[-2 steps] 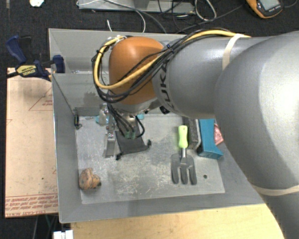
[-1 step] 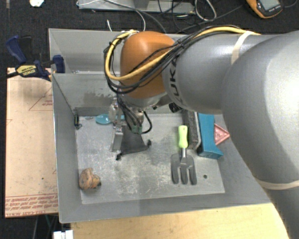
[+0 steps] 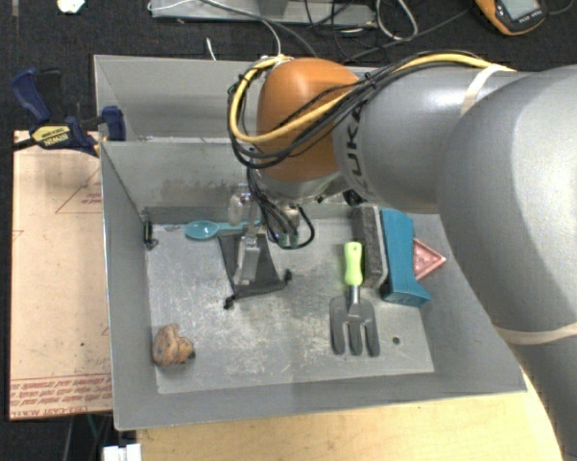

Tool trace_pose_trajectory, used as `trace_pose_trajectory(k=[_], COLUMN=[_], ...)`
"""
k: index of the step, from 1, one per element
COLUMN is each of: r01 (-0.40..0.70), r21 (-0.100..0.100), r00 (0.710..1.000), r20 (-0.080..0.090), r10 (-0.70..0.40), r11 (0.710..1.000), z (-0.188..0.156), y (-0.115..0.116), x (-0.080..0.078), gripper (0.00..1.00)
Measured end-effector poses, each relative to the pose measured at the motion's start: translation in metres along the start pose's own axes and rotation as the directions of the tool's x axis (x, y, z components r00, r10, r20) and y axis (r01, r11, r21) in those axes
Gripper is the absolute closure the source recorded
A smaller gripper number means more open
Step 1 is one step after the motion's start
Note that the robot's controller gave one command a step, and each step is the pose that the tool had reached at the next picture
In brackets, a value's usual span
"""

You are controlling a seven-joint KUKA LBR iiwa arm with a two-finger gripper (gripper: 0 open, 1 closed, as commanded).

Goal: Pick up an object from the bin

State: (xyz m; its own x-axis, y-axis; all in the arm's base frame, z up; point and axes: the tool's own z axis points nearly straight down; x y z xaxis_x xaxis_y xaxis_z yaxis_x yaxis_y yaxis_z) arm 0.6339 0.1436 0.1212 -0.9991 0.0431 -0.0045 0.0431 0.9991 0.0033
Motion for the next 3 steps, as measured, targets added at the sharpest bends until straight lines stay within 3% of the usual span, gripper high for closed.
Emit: trace_pose_trajectory(k=[1, 2, 3], r01=[-0.051, -0.079, -0.056], r21=[0.001, -0.001, 0.002], r00=[0.999, 0.997, 0.998], r20=[-0.006, 0.004, -0.007], r10=[0.051, 0.079, 0.056], r11=[0.999, 0.997, 0.998], z=[-0.044, -0.016, -0.022], y=[-0.024, -0.029, -0.023], x=[0.031, 0.023, 0.036], gripper=[0.00, 0.00, 0.00])
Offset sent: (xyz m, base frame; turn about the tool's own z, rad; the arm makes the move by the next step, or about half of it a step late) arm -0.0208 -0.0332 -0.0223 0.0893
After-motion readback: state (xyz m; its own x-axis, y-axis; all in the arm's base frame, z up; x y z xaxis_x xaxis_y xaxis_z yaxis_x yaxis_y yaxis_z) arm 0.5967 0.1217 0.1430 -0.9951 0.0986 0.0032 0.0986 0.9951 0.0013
